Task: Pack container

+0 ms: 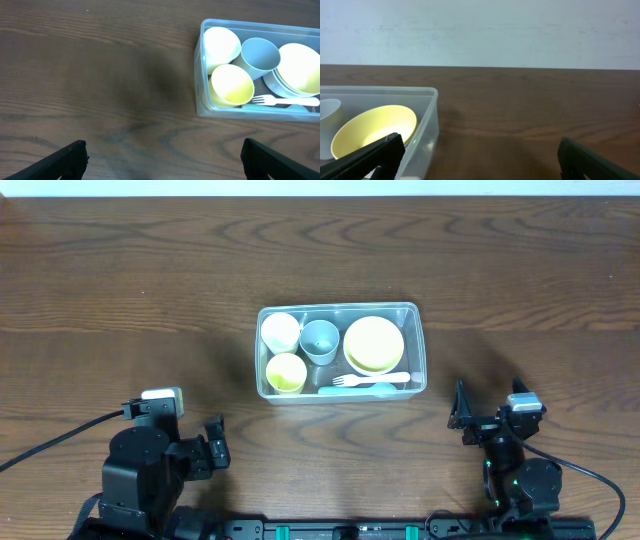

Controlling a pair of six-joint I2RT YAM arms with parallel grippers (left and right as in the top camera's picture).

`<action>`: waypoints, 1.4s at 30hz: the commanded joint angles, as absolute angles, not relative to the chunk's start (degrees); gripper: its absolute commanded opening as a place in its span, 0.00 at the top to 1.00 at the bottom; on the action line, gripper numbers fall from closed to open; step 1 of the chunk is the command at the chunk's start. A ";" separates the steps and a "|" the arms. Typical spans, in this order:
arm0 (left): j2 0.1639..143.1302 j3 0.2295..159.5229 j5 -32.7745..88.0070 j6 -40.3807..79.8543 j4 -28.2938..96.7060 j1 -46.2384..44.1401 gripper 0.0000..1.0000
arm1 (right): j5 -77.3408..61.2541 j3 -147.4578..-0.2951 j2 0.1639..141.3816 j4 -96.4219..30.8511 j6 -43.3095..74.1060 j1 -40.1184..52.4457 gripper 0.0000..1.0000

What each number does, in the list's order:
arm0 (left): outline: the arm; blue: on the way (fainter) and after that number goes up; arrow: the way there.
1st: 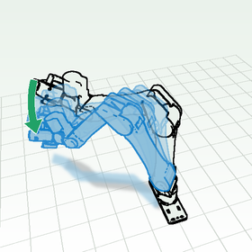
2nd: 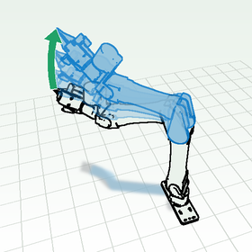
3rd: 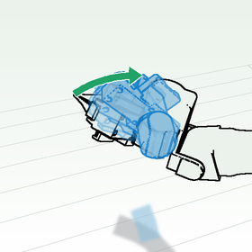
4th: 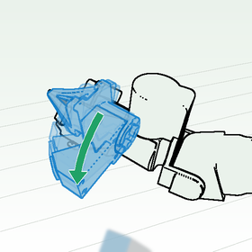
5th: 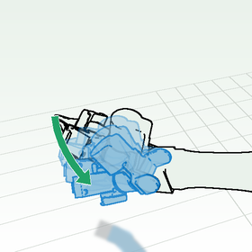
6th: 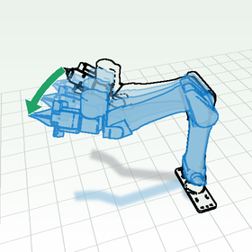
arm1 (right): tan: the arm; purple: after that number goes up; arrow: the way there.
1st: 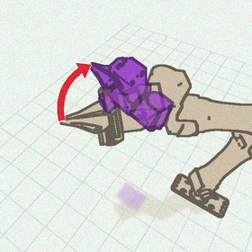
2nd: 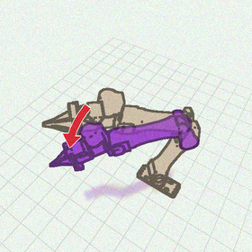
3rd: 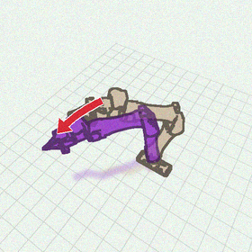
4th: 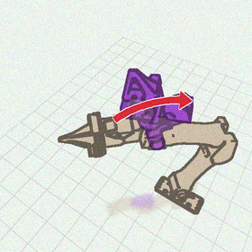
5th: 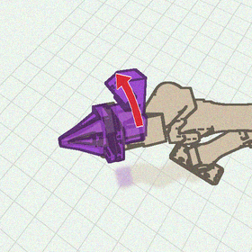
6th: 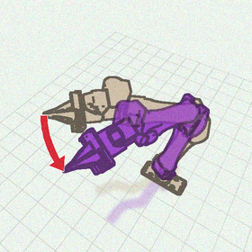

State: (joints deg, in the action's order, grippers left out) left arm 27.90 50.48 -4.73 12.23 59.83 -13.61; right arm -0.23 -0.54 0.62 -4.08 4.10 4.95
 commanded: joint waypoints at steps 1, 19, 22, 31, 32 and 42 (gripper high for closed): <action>27.64 50.35 -5.19 12.80 59.92 -13.80 0.02 | -0.47 -0.32 0.30 -4.25 4.67 5.32 0.01; 26.76 48.80 -5.63 12.58 62.78 -10.57 0.02 | -0.47 -0.32 0.30 -4.23 4.67 5.32 0.01; 23.64 44.97 -5.65 12.53 61.45 -7.90 0.02 | -0.47 -0.32 0.30 -4.23 4.64 5.32 0.01; 9.43 24.75 -5.63 6.87 45.19 -3.97 0.02 | -0.47 -0.32 0.30 -4.25 4.64 5.32 0.01; 8.54 22.63 -5.63 5.76 42.13 -3.86 0.02 | -0.47 -0.30 0.30 -4.23 4.67 5.32 0.01; 3.68 5.82 -5.61 -4.91 12.05 -3.20 0.02 | -0.47 -0.32 0.30 -4.23 4.64 5.32 0.01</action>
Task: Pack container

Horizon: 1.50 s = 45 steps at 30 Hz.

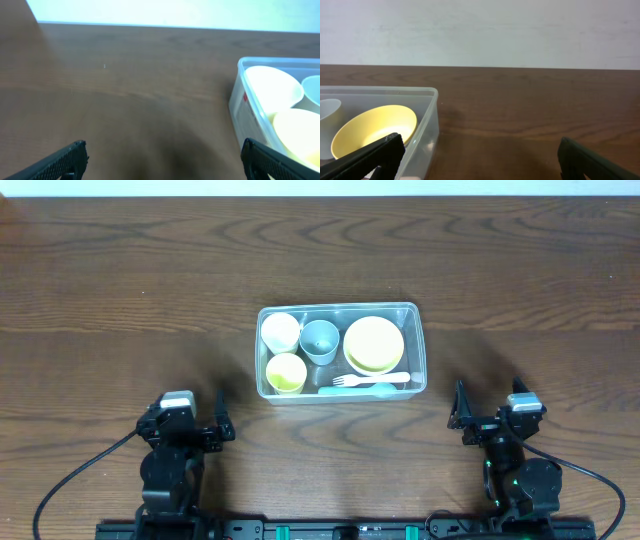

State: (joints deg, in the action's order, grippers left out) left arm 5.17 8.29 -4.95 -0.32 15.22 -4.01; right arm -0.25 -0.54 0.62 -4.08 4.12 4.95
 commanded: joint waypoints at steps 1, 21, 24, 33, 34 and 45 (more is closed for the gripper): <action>3.16 4.75 -5.61 -5.63 10.57 -2.98 0.02 | -0.47 -0.32 0.30 -4.25 4.64 5.32 0.01; 0.10 0.21 -1.69 -12.97 4.12 -1.89 0.02 | -0.47 -0.32 0.30 -4.23 4.64 5.32 0.01; 0.10 0.21 -1.34 -11.35 4.14 -1.89 0.02 | -0.47 -0.32 0.30 -4.25 4.64 5.32 0.01; 0.23 0.23 -0.86 -9.02 4.10 -1.89 0.02 | -0.47 -0.32 0.30 -4.23 4.64 5.32 0.01; 0.25 0.23 -0.86 -9.02 4.10 -1.89 0.02 | -0.47 -0.32 0.30 -4.23 4.64 5.32 0.01; 0.27 0.23 -0.86 -9.02 4.10 -1.89 0.02 | -0.47 -0.32 0.30 -4.23 4.67 5.32 0.01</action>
